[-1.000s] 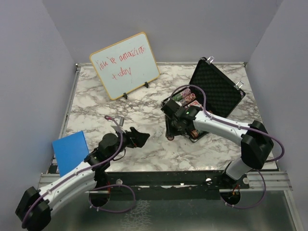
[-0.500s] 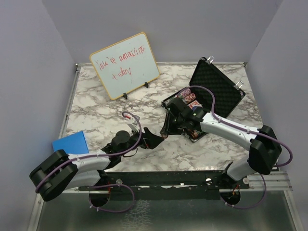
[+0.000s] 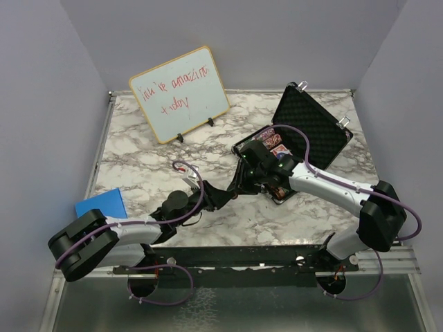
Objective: Pack up texas hold em set
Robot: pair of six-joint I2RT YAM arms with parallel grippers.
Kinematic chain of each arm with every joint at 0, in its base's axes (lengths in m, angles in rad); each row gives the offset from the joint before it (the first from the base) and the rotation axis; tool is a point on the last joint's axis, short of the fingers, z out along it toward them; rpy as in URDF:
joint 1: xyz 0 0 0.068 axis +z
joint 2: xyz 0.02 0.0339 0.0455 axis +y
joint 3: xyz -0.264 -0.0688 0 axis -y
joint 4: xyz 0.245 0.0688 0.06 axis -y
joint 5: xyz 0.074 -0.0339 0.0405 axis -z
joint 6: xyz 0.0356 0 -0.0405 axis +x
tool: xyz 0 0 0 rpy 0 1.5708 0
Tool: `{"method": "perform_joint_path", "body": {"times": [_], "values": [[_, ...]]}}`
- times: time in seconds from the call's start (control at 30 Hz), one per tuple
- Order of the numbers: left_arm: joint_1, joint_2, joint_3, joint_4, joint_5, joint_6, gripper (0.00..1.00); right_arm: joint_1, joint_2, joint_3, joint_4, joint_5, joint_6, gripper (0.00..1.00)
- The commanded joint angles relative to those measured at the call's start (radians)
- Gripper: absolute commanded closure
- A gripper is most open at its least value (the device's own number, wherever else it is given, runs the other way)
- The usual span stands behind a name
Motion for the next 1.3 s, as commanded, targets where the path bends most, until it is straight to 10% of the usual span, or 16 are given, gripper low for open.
{"method": "perform_joint_path", "body": {"times": [0.0, 0.27, 0.37, 0.5, 0.83, 1.0, 1.27], "values": [[-0.007, -0.002, -0.005, 0.036, -0.074, -0.029, 0.66, -0.007, -0.029, -0.011, 0.020, -0.035, 0.018, 0.81], [-0.008, 0.022, 0.018, 0.035, -0.061, -0.025, 1.00, -0.008, -0.030, -0.020, 0.038, -0.043, 0.023, 0.81], [-0.008, 0.027, 0.024, 0.033, -0.057, -0.022, 1.00, -0.010, -0.031, -0.015, 0.040, -0.052, 0.006, 0.76], [-0.008, 0.009, 0.034, 0.023, -0.028, 0.001, 1.00, -0.037, -0.072, -0.018, 0.051, -0.046, -0.065, 0.44], [-0.008, -0.162, 0.014, -0.014, 0.128, 0.116, 1.00, -0.097, -0.258, -0.040, 0.111, -0.450, -0.653, 0.20], [-0.007, -0.281, 0.013, -0.022, 0.282, 0.169, 1.00, -0.097, -0.329, -0.068, 0.128, -0.562, -0.767, 0.22], [-0.007, -0.382, 0.013, -0.024, 0.349, 0.156, 1.00, -0.097, -0.353, -0.098, 0.201, -0.767, -0.782, 0.52]]}}
